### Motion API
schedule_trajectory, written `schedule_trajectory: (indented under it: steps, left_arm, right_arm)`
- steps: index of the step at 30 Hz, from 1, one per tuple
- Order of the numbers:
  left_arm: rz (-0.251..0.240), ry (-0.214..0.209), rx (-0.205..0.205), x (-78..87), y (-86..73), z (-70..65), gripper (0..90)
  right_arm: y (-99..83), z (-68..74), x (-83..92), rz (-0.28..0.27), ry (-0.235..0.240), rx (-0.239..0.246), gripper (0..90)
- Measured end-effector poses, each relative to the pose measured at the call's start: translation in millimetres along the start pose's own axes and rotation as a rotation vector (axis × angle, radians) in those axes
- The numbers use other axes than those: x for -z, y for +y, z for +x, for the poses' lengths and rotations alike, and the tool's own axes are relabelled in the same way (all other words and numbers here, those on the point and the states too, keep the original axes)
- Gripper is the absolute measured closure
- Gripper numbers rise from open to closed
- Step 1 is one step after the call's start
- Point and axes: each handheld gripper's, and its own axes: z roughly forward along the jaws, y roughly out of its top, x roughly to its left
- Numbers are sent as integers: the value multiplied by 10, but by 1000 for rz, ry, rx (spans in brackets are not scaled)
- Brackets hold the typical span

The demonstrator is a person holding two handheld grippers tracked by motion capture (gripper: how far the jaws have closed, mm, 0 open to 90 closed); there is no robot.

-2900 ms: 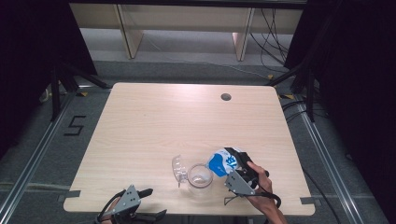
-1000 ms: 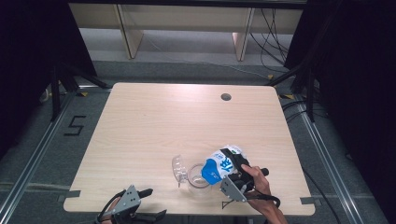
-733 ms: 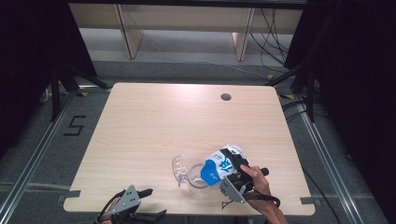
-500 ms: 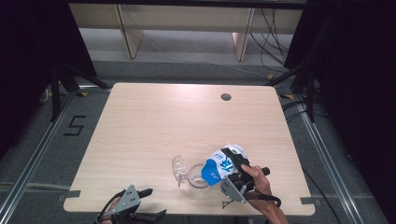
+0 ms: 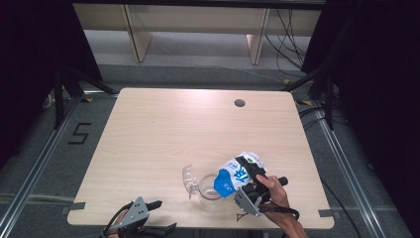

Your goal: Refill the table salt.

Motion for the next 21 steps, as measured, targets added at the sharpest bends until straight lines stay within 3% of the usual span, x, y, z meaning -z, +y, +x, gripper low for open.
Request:
schedule_trajectory:
  steps: [1,3,4,5,6,7,8,12,13,14,16,18,21]
  left_arm:
    - [8,6,-4,5,1,0,151]
    - [8,-3,-6,2,-3,4,151]
    - [3,-1,-2,2,-3,0,151]
    - [3,0,-3,2,-2,2,151]
    - [2,0,-1,0,-2,0,151]
    - [2,0,-1,0,-2,0,151]
    - [10,-1,-10,5,-3,3,151]
    - [4,3,-2,2,-1,-1,151]
    - [4,-2,-2,-1,-3,1,151]
    - [6,-1,-4,2,-4,1,151]
    - [2,-1,-4,3,-3,0,151]
    - [2,-1,-2,1,-2,0,151]
    - [4,-1,-3,3,-4,-1,151]
  right_arm:
    - [-2,39,0,7,1,-48,468]
    - [4,43,-4,5,7,-42,471]
    - [12,30,-1,8,19,-25,471]
    - [20,-6,-3,-7,5,35,471]
    - [10,43,-8,-8,-1,-27,471]
    - [10,43,-8,-8,-1,-27,471]
    - [17,48,1,15,2,-11,471]
    - [20,34,-9,5,-6,17,473]
    - [28,-3,-14,-5,-9,73,473]
    - [35,-12,1,11,-17,89,473]
    - [33,-2,3,14,-18,75,473]
    - [28,39,6,23,-13,23,473]
    - [35,38,7,27,-20,35,474]
